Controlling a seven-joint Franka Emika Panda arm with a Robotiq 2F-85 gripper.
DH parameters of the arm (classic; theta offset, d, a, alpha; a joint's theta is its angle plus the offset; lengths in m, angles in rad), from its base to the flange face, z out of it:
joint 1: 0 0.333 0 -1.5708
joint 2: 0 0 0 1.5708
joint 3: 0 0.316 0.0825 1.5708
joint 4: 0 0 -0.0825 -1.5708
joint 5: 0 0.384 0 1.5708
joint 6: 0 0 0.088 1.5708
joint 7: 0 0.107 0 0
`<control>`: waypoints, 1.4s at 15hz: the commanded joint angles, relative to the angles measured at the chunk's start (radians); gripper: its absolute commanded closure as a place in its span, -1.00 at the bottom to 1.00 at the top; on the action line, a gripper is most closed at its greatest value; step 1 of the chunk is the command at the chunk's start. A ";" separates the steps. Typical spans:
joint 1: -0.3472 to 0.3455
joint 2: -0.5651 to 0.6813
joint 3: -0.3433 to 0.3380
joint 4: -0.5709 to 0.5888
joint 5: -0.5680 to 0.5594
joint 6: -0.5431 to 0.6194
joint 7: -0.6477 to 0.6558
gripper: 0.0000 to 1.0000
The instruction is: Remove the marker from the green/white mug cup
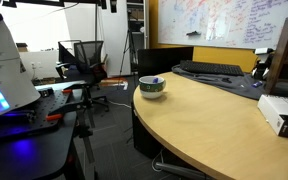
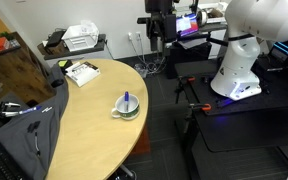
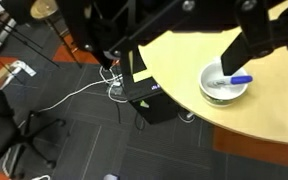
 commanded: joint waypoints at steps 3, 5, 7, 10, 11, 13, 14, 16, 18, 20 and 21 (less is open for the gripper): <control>-0.048 0.070 0.129 0.026 -0.208 0.025 0.019 -1.00; -0.040 0.126 0.163 0.035 -0.293 0.056 0.000 -1.00; -0.029 0.199 0.185 0.050 -0.371 0.087 -0.025 -1.00; -0.031 0.316 0.212 0.097 -0.497 0.112 -0.053 -1.00; -0.032 0.362 0.214 0.121 -0.539 0.117 -0.071 -1.00; -0.033 0.437 0.217 0.171 -0.614 0.115 -0.115 -1.00; -0.032 0.469 0.219 0.195 -0.650 0.111 -0.138 -1.00; -0.031 0.531 0.226 0.236 -0.721 0.106 -0.180 -1.00; -0.031 0.585 0.228 0.263 -0.786 0.113 -0.232 -1.00; -0.035 0.637 0.226 0.285 -0.838 0.121 -0.303 -1.00; -0.034 0.595 0.229 0.253 -0.798 0.120 -0.239 -1.00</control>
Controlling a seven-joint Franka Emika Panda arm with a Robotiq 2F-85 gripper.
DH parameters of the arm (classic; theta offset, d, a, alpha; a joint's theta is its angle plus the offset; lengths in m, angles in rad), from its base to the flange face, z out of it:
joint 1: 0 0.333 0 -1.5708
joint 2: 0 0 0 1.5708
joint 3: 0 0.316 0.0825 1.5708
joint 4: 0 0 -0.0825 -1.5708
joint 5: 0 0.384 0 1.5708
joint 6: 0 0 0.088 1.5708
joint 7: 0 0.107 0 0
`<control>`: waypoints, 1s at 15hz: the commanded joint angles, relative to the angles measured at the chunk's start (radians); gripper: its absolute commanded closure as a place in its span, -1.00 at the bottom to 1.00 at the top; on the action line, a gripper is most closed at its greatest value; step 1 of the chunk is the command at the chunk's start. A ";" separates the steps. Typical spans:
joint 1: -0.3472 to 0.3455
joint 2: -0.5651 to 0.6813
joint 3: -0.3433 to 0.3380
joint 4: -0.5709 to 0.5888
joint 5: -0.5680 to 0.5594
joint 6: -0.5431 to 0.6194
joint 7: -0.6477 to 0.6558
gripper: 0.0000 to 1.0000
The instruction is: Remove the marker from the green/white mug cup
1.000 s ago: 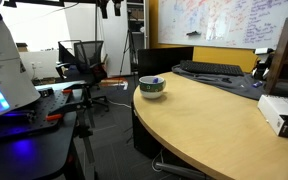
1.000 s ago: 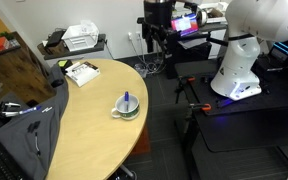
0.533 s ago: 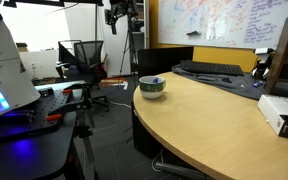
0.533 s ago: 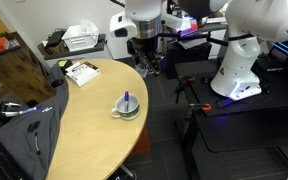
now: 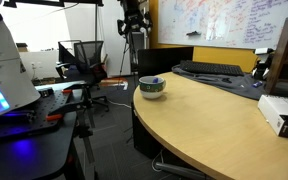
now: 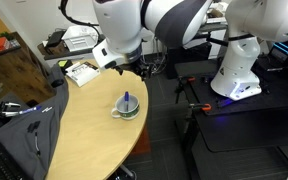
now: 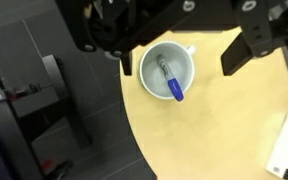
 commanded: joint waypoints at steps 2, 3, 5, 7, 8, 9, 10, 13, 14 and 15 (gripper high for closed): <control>-0.012 0.018 0.012 0.006 0.000 -0.002 -0.007 -1.00; -0.012 0.015 0.012 0.006 0.000 -0.002 -0.007 -1.00; -0.012 0.009 0.012 0.006 0.000 -0.002 -0.007 -1.00; -0.011 0.008 0.012 0.006 0.000 -0.002 -0.007 -1.00; -0.018 0.030 0.005 0.004 -0.006 0.033 -0.031 -1.00; -0.019 0.052 0.004 0.013 0.000 0.023 -0.054 -1.00; -0.022 0.074 0.003 0.014 -0.014 0.052 -0.075 -1.00; -0.042 0.159 0.003 0.027 -0.030 0.153 -0.170 -1.00; -0.048 0.187 0.005 0.030 -0.050 0.195 -0.197 -1.00; -0.050 0.215 0.005 0.042 -0.086 0.214 -0.215 -1.00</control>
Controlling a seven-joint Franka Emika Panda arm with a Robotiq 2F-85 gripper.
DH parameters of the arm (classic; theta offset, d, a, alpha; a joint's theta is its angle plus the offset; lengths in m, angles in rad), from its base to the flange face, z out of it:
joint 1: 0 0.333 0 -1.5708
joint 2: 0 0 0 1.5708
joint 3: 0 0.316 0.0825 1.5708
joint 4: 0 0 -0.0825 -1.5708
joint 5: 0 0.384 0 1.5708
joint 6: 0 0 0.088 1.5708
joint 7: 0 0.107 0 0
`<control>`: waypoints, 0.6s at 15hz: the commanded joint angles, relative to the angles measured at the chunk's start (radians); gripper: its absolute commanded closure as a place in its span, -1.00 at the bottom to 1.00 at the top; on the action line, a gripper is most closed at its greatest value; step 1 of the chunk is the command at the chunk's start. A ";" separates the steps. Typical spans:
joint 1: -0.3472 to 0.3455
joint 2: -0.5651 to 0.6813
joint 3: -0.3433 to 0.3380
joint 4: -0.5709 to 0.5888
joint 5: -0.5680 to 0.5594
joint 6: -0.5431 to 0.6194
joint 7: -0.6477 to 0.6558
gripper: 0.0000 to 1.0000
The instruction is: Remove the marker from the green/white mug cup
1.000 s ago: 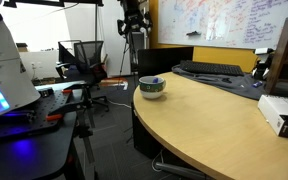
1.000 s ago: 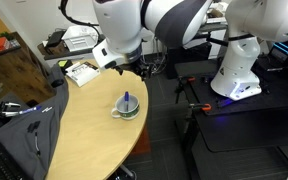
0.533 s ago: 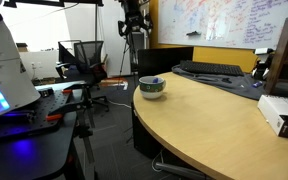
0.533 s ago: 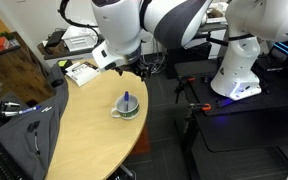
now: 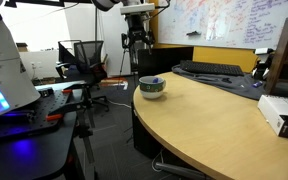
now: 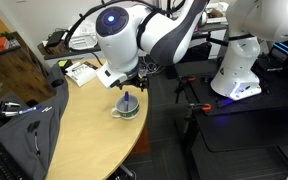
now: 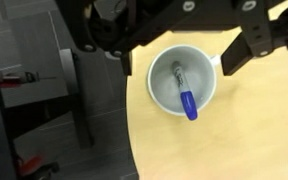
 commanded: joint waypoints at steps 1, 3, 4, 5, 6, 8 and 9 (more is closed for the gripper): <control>-0.019 0.085 0.003 0.039 -0.102 0.090 -0.077 -1.00; -0.024 0.133 -0.003 0.066 -0.149 0.101 -0.085 -0.93; -0.030 0.153 -0.002 0.075 -0.157 0.110 -0.097 -0.82; -0.036 0.168 0.000 0.083 -0.159 0.114 -0.110 -0.76; -0.043 0.182 0.002 0.088 -0.150 0.118 -0.127 -0.63; -0.056 0.206 0.004 0.091 -0.146 0.143 -0.160 -0.37; -0.058 0.217 0.006 0.094 -0.139 0.143 -0.172 -0.26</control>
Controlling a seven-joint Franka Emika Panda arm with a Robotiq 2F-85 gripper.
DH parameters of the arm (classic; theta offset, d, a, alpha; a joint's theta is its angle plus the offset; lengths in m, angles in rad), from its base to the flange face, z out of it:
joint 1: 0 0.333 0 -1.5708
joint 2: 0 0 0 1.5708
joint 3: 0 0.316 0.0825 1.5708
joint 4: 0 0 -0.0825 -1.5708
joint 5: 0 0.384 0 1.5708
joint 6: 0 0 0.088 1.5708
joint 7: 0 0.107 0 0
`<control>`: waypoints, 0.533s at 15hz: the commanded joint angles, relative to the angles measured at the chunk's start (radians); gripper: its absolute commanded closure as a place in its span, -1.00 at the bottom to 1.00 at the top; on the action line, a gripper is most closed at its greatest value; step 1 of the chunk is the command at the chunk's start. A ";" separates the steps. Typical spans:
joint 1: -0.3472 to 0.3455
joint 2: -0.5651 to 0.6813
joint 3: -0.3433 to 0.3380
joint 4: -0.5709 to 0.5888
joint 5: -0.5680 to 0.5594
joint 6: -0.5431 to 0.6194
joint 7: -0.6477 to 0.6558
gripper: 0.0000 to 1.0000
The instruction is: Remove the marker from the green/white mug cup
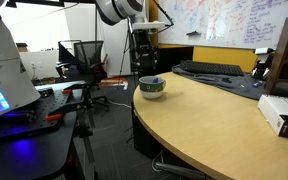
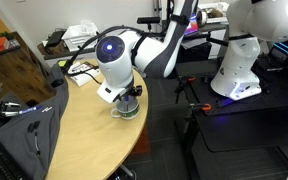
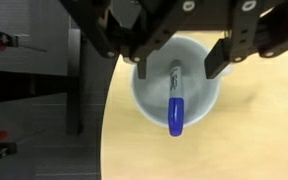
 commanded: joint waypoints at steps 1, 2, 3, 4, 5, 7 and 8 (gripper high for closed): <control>-0.026 0.044 0.009 0.016 0.001 0.044 -0.061 -0.31; -0.028 0.056 0.008 0.019 0.003 0.047 -0.065 -0.34; -0.029 0.069 0.008 0.024 0.005 0.049 -0.068 -0.42; -0.032 0.083 0.008 0.032 0.009 0.050 -0.068 -0.46; -0.032 0.097 0.006 0.043 0.008 0.047 -0.064 -0.50; -0.034 0.118 0.004 0.061 0.007 0.038 -0.059 -0.46; -0.037 0.127 0.003 0.070 0.008 0.036 -0.060 -0.38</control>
